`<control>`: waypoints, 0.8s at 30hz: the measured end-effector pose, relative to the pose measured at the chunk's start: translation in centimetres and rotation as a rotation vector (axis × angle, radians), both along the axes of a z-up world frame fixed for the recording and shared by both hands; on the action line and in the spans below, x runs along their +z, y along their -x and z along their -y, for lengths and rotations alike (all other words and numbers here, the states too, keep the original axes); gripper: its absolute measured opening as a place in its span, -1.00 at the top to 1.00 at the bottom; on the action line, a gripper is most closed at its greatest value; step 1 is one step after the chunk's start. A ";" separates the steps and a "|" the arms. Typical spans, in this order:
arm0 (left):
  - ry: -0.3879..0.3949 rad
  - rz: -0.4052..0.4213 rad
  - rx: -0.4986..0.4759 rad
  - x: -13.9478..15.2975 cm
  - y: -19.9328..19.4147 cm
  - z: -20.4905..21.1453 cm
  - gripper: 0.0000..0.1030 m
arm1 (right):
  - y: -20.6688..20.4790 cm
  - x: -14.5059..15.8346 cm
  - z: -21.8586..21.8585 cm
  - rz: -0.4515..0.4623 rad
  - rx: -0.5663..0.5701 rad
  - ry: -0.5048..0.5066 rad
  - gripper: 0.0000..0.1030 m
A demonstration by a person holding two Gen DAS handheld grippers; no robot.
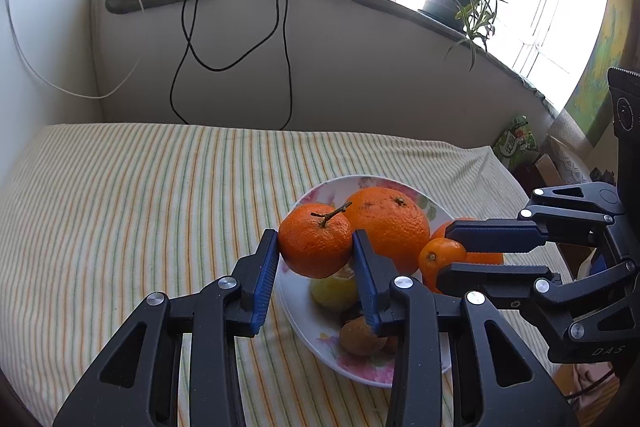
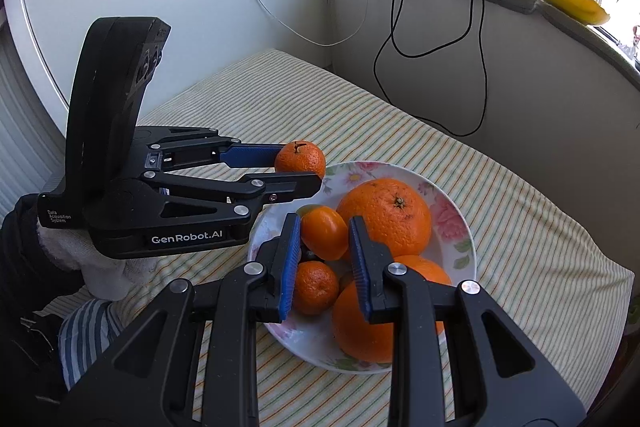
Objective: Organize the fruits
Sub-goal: 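Lower the small mandarin into the plate and open the right gripper while the left releases the stemmed mandarin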
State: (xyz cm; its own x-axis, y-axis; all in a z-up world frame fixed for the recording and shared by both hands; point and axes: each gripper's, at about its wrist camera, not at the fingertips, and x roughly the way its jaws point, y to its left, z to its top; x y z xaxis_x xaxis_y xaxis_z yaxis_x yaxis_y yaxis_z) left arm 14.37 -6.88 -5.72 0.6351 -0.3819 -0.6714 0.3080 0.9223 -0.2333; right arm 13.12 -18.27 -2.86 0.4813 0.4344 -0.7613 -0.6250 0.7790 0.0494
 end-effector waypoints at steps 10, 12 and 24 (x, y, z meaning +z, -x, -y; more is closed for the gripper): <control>-0.016 -0.001 -0.016 0.0 -0.1 0.6 0.31 | 0.0 -0.3 -0.1 -0.008 0.010 0.006 0.50; -0.018 -0.001 -0.017 0.0 -0.1 0.6 0.31 | 0.0 -0.3 -0.1 -0.010 0.008 0.004 0.50; -0.027 0.001 -0.029 -0.1 -0.1 0.8 0.29 | 0.0 -0.5 -0.1 -0.008 0.002 0.024 0.48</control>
State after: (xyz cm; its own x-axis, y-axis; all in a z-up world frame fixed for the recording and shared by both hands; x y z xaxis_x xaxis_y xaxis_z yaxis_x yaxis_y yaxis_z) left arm 14.43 -7.66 -5.81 0.6247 -0.3821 -0.6810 0.3350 0.9189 -0.2084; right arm 13.13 -18.17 -3.35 0.4741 0.4169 -0.7755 -0.6265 0.7786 0.0356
